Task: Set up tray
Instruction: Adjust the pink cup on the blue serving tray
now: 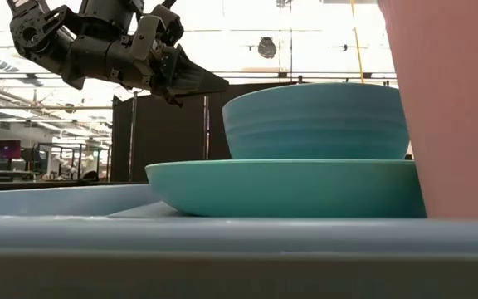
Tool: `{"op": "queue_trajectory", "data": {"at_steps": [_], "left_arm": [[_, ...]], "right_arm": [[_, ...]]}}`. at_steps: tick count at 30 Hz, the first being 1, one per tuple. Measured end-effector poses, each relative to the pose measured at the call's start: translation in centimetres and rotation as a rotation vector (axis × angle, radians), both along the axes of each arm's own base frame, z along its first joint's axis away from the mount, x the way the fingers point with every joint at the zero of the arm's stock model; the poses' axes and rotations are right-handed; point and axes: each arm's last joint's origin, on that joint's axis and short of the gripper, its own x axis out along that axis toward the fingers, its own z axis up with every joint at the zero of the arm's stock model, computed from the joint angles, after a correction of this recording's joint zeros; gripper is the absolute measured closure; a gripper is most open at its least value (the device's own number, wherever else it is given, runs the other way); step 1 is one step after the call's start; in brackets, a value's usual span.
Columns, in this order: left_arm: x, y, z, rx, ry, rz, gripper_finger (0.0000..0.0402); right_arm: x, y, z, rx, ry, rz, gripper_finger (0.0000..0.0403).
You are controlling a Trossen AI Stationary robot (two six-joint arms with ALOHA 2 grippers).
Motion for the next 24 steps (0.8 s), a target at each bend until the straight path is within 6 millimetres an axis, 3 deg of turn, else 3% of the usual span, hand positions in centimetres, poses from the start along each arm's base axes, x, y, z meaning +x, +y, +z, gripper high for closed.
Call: {"op": "queue_trajectory", "data": {"at_steps": [16,24], "left_arm": [[0.0,0.0,0.0,-0.004,0.004,0.001,0.0371],[0.0,0.0,-0.1,-0.004,0.007,0.001,0.0371]], "right_arm": [[-0.3,-0.5,-1.0,0.009,0.031,0.001,0.0397],[-0.6,-0.7,-2.0,0.021,0.101,0.002,0.0401]]}}
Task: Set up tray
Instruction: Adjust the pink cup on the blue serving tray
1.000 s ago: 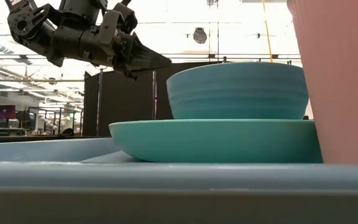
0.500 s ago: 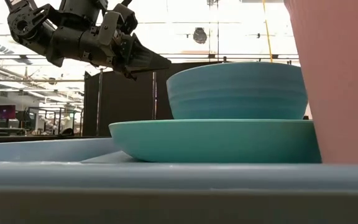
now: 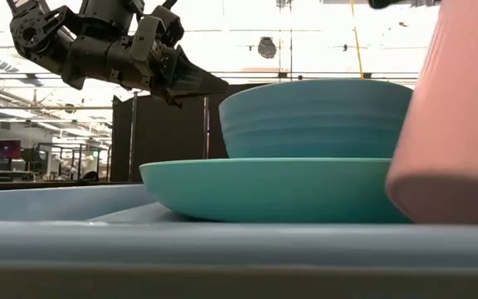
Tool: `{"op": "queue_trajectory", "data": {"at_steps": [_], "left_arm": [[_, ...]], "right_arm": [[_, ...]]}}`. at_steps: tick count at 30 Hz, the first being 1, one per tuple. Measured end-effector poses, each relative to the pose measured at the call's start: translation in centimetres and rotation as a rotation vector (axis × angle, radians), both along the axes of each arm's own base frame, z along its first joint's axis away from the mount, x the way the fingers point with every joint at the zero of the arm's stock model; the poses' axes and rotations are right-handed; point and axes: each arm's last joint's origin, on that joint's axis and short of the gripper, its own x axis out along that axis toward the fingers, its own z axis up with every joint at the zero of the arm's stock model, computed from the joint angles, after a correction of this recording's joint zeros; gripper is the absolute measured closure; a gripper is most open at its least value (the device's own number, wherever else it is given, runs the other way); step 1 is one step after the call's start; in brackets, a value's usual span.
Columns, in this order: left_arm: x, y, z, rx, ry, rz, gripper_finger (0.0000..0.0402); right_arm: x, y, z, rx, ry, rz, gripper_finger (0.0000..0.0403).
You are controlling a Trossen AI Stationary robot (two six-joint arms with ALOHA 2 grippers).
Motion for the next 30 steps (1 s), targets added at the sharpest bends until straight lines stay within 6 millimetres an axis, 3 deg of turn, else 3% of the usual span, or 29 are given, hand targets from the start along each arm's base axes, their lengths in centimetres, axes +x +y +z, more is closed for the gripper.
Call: {"op": "queue_trajectory", "data": {"at_steps": [9,15,30], "left_arm": [[0.0,0.0,0.0,0.0,0.001,0.0,0.0371],[0.0,0.0,0.0,0.0,0.002,0.0,0.0371],[0.0,0.0,0.0,0.0,0.001,0.001,0.0371]], "right_arm": [[-0.2,-0.1,0.4,0.014,0.012,0.002,0.0402],[-1.1,-0.6,1.8,0.025,0.039,-0.021,0.0402],[-3.6,-1.2,2.5,0.058,0.288,-0.096,0.0403]]}}
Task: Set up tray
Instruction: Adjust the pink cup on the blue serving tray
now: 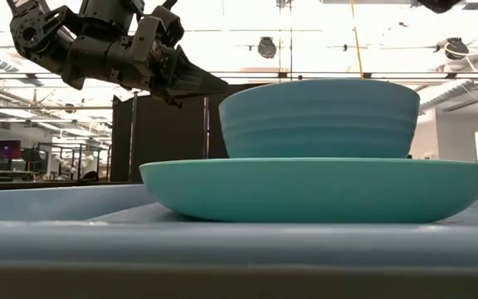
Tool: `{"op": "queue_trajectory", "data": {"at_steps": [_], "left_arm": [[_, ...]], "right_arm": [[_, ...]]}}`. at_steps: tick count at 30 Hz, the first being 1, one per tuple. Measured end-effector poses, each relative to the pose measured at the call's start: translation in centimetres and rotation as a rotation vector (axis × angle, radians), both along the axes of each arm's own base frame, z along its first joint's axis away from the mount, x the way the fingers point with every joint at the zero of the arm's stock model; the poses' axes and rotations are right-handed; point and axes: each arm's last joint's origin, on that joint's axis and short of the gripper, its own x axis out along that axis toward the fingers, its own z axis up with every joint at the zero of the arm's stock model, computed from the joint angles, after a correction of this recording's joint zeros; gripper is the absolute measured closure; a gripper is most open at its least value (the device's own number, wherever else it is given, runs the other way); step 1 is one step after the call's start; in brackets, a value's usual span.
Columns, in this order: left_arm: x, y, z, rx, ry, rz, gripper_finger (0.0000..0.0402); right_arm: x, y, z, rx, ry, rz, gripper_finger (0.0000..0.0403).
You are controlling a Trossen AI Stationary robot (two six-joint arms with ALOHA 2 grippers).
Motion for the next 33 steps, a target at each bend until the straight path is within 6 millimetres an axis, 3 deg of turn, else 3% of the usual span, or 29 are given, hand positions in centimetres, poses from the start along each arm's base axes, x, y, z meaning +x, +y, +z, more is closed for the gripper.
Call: {"op": "queue_trajectory", "data": {"at_steps": [15,33], "left_arm": [[0.0,0.0,0.0,0.0,0.0,0.0,0.0371],[0.0,0.0,0.0,0.0,0.0,0.0,0.0371]], "right_arm": [[-0.08,-0.29,-0.03,0.032,0.081,-0.067,0.0401],[0.23,-0.25,0.43,0.065,0.033,-0.072,0.0353]]}}
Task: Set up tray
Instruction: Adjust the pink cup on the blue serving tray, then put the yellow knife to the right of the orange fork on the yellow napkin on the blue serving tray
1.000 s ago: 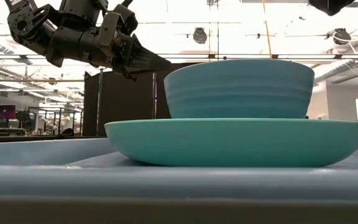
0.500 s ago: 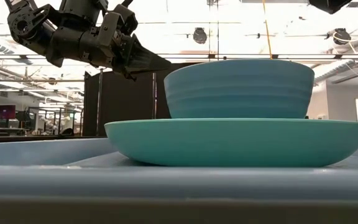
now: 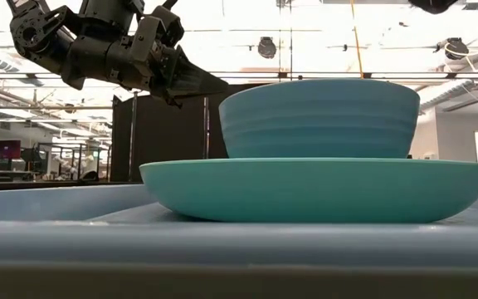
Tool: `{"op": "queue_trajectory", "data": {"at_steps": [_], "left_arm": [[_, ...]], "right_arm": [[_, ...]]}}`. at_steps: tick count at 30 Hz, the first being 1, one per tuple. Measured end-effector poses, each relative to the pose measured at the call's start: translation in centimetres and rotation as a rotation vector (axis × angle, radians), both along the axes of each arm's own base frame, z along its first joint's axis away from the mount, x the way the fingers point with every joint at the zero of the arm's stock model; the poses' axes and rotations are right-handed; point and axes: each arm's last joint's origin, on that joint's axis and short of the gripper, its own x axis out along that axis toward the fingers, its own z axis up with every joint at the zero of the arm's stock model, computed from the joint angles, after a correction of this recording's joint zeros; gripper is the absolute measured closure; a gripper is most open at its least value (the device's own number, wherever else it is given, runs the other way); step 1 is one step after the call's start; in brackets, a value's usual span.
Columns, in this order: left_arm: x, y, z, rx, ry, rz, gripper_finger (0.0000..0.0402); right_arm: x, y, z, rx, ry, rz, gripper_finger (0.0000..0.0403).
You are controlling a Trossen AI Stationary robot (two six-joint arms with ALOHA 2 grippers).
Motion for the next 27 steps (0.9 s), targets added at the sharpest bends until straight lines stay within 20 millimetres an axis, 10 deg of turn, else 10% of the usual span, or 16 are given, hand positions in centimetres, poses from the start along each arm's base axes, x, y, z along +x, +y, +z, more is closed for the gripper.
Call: {"op": "queue_trajectory", "data": {"at_steps": [27], "left_arm": [[0.0,0.0,0.0,-0.002,0.003,0.0,0.0371]], "right_arm": [[-1.5,-1.4,3.3,-0.033,-0.17,-0.011,0.0325]]}}
